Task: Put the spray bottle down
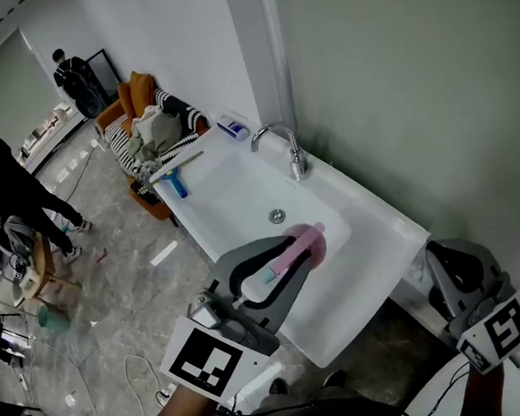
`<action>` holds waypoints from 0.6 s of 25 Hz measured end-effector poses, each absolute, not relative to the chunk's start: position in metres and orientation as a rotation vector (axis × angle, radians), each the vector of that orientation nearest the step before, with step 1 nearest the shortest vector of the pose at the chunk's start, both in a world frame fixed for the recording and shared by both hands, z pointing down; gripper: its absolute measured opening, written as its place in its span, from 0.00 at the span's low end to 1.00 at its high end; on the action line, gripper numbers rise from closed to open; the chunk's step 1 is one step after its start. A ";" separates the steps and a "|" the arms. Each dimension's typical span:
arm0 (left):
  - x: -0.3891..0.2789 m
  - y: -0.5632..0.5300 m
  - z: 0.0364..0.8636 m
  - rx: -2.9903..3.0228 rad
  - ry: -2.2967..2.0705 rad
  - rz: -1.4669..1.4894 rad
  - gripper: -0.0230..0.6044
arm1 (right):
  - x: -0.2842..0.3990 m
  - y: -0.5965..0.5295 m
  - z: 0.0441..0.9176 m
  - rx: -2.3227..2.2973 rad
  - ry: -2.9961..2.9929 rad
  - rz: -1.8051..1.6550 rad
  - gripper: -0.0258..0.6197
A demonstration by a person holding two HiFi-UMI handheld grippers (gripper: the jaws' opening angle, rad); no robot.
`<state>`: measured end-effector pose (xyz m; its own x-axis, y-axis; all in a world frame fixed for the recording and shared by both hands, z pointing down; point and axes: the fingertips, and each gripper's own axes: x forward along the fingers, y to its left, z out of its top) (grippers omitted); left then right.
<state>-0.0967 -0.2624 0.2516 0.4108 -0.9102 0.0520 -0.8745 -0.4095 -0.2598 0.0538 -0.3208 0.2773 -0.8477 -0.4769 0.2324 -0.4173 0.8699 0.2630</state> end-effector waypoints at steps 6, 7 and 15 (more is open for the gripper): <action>-0.087 -0.280 0.257 -2.472 1.613 -0.303 0.17 | 0.061 -0.339 0.282 0.644 -2.774 -0.284 0.05; -0.086 -0.283 0.261 -2.477 1.611 -0.308 0.17 | 0.062 -0.344 0.284 0.648 -2.776 -0.282 0.05; -0.108 -0.306 0.280 -2.552 1.551 -0.278 0.17 | 0.041 -0.357 0.300 0.720 -2.723 -0.244 0.05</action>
<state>-0.1076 -0.3057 0.2796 0.4509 -0.8887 0.0835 -0.8623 -0.4578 -0.2163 0.0411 -0.3571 0.2996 -0.8247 -0.5050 0.2547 -0.4517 0.8591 0.2409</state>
